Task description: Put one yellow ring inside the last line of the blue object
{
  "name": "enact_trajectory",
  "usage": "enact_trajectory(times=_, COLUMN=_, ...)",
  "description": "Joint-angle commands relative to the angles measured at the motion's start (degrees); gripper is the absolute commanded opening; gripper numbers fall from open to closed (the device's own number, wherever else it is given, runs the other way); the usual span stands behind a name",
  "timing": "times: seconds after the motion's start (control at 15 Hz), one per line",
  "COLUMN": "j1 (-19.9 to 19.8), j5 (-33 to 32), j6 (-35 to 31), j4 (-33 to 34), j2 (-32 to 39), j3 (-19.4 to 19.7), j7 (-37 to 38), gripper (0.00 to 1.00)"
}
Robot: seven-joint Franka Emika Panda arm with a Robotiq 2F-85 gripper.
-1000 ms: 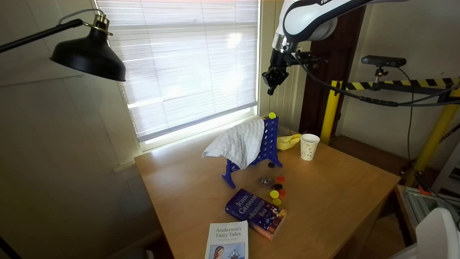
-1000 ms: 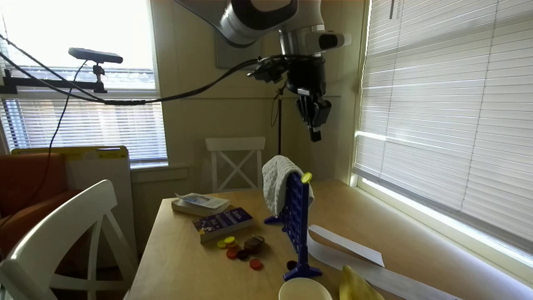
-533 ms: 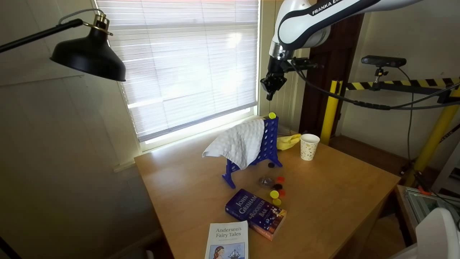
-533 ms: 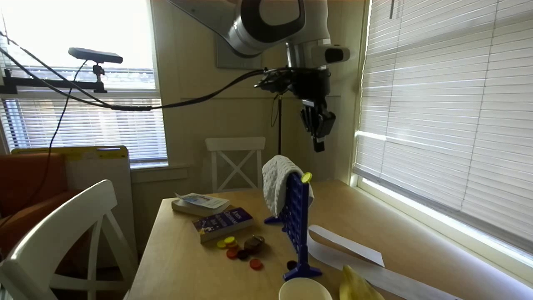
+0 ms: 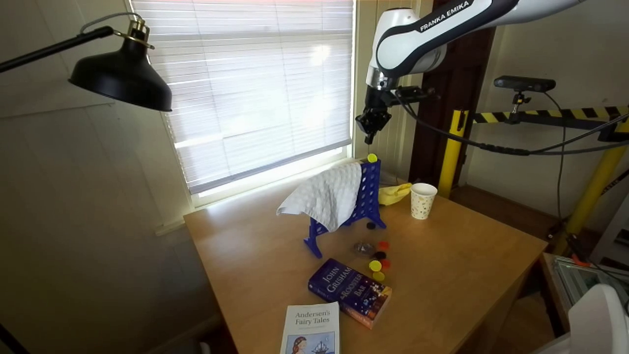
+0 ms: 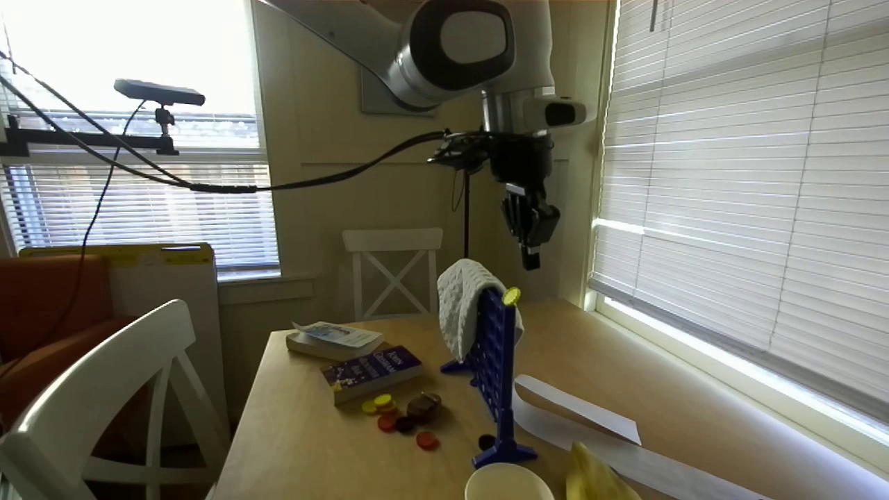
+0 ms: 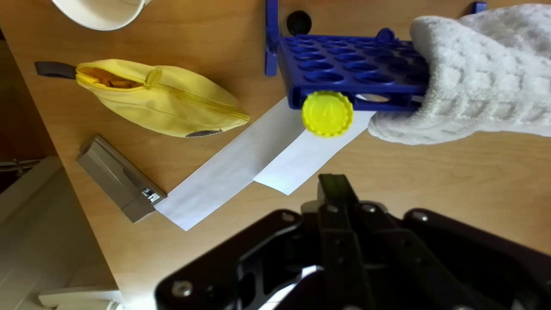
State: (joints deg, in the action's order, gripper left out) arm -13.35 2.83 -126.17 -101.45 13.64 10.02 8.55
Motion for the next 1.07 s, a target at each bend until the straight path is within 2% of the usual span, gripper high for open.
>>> enact_trajectory(times=0.0, j1=0.73, j5=-0.94, j6=1.19, j4=2.18, j2=2.17, j3=0.84, j7=1.31, gripper=0.0)
enact_trajectory(times=1.0, j1=0.61, j5=-0.11, j6=1.66, j4=2.26, j2=3.87, j3=0.75, j7=0.94, gripper=0.0)
